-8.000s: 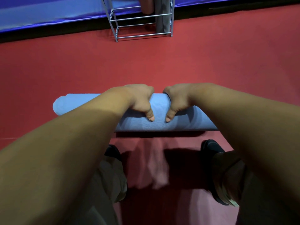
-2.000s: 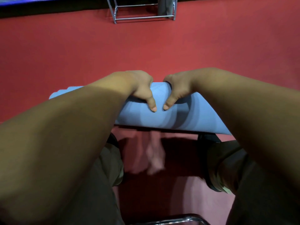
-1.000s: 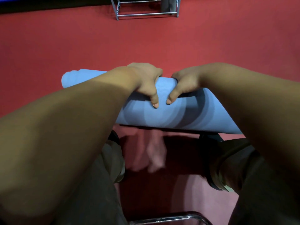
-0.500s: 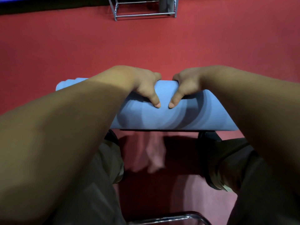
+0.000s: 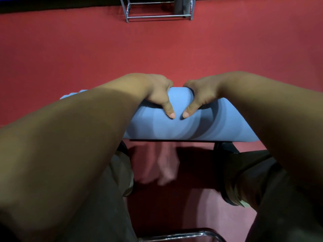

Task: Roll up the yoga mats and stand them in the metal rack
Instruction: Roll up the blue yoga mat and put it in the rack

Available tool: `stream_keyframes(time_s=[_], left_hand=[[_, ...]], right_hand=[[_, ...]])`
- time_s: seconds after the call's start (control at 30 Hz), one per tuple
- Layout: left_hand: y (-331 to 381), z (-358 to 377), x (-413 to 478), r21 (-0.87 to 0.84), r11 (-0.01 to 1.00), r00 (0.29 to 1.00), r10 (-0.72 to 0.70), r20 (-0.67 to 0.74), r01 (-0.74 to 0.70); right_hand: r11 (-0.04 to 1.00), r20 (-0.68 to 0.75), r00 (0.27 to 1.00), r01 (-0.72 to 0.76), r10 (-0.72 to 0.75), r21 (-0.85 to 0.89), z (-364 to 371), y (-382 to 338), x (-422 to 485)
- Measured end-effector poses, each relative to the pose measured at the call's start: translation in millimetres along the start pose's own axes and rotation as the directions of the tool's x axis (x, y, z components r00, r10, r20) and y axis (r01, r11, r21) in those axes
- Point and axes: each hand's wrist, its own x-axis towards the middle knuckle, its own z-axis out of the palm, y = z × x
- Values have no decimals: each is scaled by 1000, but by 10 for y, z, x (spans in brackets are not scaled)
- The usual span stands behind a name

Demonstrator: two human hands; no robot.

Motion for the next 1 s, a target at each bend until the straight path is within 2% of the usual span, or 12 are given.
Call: stream_keyframes(time_s=[0.1, 0.23, 0.47, 0.57, 0.63, 0.77, 1.0], left_hand=[[-24, -18, -10, -37, 999, 999, -35, 33, 36], [21, -18, 12, -10, 998, 998, -61, 23, 61], [108, 59, 9, 84, 996, 1000, 19, -2, -19], [136, 44, -11, 147, 989, 997, 32, -77, -20], [118, -7, -24, 121, 993, 996, 24, -88, -13], [42, -46, -25, 24, 1000, 1000, 0, -11, 1], [16, -89, -52, -137, 987, 995, -81, 66, 89]], right_hand=[[997, -15, 1000, -18, 17, -73, 28, -20, 40], [996, -59, 998, -20, 15, -84, -8, -15, 10], [999, -46, 998, -46, 45, 0, 15, 34, -10], [998, -96, 994, -41, 46, 51, -6, 0, -21], [996, -103, 993, -46, 53, 74, -11, -29, -32], [998, -45, 998, -40, 42, 42, -21, -85, -51], [993, -10, 999, -31, 30, -110, -18, -180, 19]])
